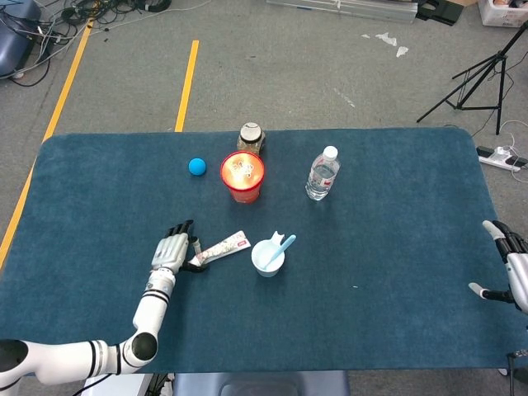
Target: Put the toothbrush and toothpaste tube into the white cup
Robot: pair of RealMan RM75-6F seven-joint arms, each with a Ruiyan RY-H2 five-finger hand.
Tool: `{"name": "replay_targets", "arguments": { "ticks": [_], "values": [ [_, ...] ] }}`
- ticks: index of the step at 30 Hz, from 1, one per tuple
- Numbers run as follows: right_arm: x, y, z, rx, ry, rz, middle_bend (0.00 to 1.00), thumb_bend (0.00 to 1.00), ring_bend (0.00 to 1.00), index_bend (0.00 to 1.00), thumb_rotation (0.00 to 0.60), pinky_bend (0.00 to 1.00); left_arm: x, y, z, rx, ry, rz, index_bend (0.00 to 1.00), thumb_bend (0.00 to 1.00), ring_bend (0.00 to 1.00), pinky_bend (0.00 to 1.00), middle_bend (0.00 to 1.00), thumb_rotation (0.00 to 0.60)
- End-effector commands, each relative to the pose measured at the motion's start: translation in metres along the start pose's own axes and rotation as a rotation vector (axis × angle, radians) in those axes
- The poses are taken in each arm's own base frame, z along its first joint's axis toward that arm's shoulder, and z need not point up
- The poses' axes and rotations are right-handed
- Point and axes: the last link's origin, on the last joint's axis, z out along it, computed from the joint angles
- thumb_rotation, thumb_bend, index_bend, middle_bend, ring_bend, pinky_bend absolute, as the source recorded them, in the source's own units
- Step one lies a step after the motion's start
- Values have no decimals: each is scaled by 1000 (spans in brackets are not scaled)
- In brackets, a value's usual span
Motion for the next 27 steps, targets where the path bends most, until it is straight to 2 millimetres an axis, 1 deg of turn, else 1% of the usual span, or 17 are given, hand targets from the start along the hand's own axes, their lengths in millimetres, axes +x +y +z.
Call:
{"name": "replay_targets", "arguments": {
  "ticks": [1, 9, 15, 27],
  "values": [
    [0, 0, 0, 0, -1, -1, 96, 0, 133, 56, 600, 576, 3, -3, -3, -13, 17, -25, 686, 383, 0, 0, 80, 600],
    [-2, -1, 1, 0, -4, -5, 96, 0, 133, 56, 600, 576, 9, -9, -10, -44, 59, -48, 750, 418, 1, 0, 127, 600],
    [-2, -1, 1, 0, -4, -6, 96, 0, 133, 56, 600, 576, 15, -11, -17, -76, 93, -46, 791, 449, 21, 0, 151, 600],
    [-3, -2, 1, 0, -8, -9, 96, 0, 133, 55, 600, 576, 36, -7, -40, -164, 183, 9, 847, 478, 34, 5, 167, 600]
  ]
}}
